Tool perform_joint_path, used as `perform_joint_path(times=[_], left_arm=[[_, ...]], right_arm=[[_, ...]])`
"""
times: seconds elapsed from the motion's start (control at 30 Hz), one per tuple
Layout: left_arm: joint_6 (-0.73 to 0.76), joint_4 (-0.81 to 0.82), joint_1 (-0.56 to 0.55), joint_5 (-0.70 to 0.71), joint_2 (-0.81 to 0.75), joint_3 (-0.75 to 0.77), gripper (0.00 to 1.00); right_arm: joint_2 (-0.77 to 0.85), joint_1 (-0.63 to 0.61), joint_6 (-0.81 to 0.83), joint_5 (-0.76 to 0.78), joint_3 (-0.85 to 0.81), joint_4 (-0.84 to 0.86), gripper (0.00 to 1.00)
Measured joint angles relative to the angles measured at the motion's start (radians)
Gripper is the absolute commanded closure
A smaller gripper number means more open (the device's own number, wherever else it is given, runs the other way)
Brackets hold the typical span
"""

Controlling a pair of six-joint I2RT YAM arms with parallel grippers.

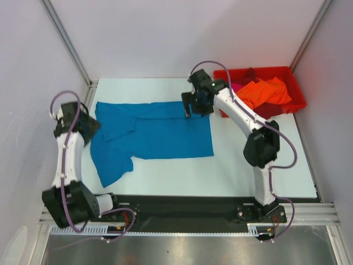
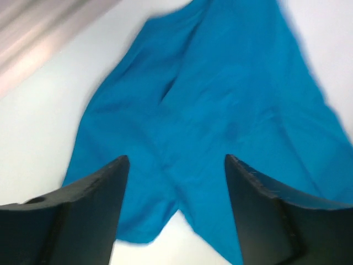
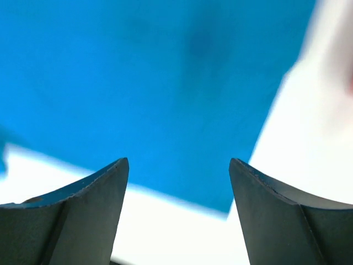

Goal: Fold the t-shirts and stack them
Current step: Fold the tshirt

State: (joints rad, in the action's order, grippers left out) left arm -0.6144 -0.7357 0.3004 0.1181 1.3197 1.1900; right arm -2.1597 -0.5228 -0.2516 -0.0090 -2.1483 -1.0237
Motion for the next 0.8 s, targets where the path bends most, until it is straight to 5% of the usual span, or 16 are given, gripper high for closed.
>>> perform_joint_path(times=[0.17,0.3,0.57,0.8], left_arm=[[-0.252,-0.136,0.000,0.080,-0.241,-0.341,0.32],[-0.444,-0.208,0.000,0.092,-0.386,-0.530,0.38],[-0.612,-0.311,0.000,0.157,-0.354,-0.571,0.49],[-0.684,-0.351,0.056,0.183,-0.530,-0.693,0.51]], right_arm=[[0.284,-0.130,-0.010,-0.122,0.352,0.032,0.20],[0.367,-0.136,-0.032,-0.228,0.481,0.048,0.20],[0.412,-0.076,-0.058,-0.394,0.645,0.105,0.19],[0.418,0.009,-0.069,-0.437,0.675,0.121,0.19]])
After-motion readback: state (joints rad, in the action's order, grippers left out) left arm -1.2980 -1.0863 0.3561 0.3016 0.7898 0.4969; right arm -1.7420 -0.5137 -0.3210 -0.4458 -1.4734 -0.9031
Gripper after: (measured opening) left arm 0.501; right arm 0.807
